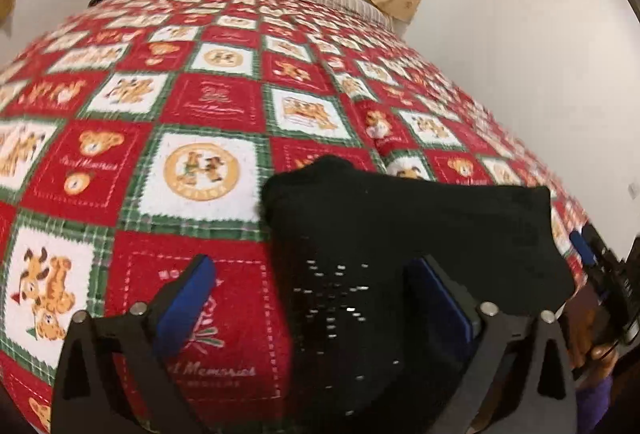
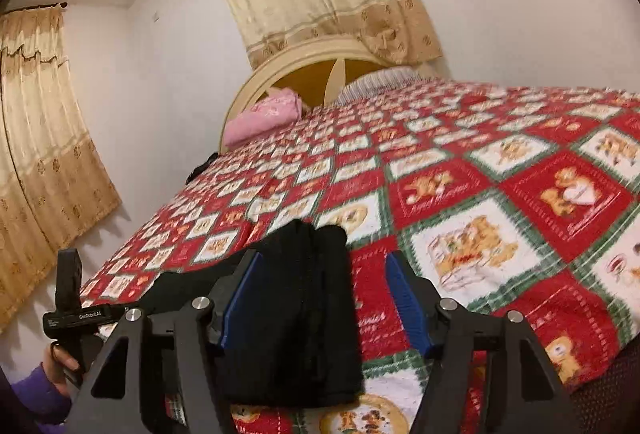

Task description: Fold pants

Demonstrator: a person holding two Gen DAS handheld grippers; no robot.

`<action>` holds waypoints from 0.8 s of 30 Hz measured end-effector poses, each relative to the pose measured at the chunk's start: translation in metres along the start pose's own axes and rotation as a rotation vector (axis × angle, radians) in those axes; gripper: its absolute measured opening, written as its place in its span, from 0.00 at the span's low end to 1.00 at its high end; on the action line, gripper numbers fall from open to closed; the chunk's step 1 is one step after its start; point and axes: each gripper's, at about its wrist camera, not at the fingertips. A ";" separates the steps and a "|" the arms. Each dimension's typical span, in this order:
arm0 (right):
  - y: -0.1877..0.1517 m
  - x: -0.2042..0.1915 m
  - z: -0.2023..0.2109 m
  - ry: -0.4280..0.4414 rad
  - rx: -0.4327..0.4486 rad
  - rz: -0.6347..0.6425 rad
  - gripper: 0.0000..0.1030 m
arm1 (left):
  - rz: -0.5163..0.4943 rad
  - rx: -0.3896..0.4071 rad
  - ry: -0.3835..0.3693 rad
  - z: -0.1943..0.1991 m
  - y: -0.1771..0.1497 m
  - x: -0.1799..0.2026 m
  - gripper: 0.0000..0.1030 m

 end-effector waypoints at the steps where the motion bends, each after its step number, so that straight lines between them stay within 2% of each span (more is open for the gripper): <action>1: -0.003 -0.001 -0.003 0.005 -0.019 0.004 0.63 | -0.019 -0.004 0.019 -0.001 -0.002 0.004 1.00; 6: -0.026 -0.007 -0.022 0.006 -0.133 0.018 0.63 | -0.097 0.003 0.110 -0.004 -0.007 0.017 1.00; 9: -0.036 -0.025 -0.024 -0.028 -0.125 0.132 0.63 | -0.100 0.003 0.133 -0.005 -0.007 0.017 1.00; 10: -0.037 -0.032 -0.026 -0.051 -0.138 0.183 0.61 | -0.101 0.001 0.140 -0.006 -0.007 0.017 1.00; 11: -0.038 -0.035 -0.027 -0.057 -0.145 0.201 0.52 | -0.103 -0.001 0.149 -0.006 -0.007 0.018 1.00; 12: -0.038 -0.036 -0.028 -0.048 -0.154 0.203 0.48 | -0.104 -0.001 0.154 -0.007 -0.007 0.019 1.00; 13: -0.036 -0.037 -0.028 -0.037 -0.165 0.200 0.41 | -0.106 -0.003 0.157 -0.007 -0.007 0.021 0.96; 15: -0.036 -0.041 -0.027 -0.030 -0.179 0.223 0.35 | -0.114 0.000 0.143 -0.006 -0.007 0.025 0.83; 17: -0.037 -0.047 -0.026 -0.041 -0.186 0.264 0.31 | -0.122 -0.004 0.102 -0.004 -0.007 0.031 0.58; 18: -0.036 -0.051 -0.026 -0.050 -0.186 0.283 0.30 | -0.129 -0.003 0.104 -0.003 -0.006 0.034 0.56; 20: -0.035 -0.060 -0.024 -0.069 -0.178 0.325 0.28 | -0.134 0.005 0.102 -0.001 -0.004 0.038 0.35; 22: -0.034 -0.072 -0.020 -0.082 -0.157 0.384 0.27 | -0.119 0.007 0.096 0.001 0.001 0.037 0.25; 24: -0.031 -0.086 -0.014 -0.083 -0.129 0.435 0.27 | -0.088 0.007 0.085 0.003 0.006 0.033 0.20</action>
Point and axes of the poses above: each gripper's, at about its wrist camera, not at the fingertips, and z roughly against the way its jaws point, x to its right, y to its top, and after that the axes turned 12 degrees about x, right-handed
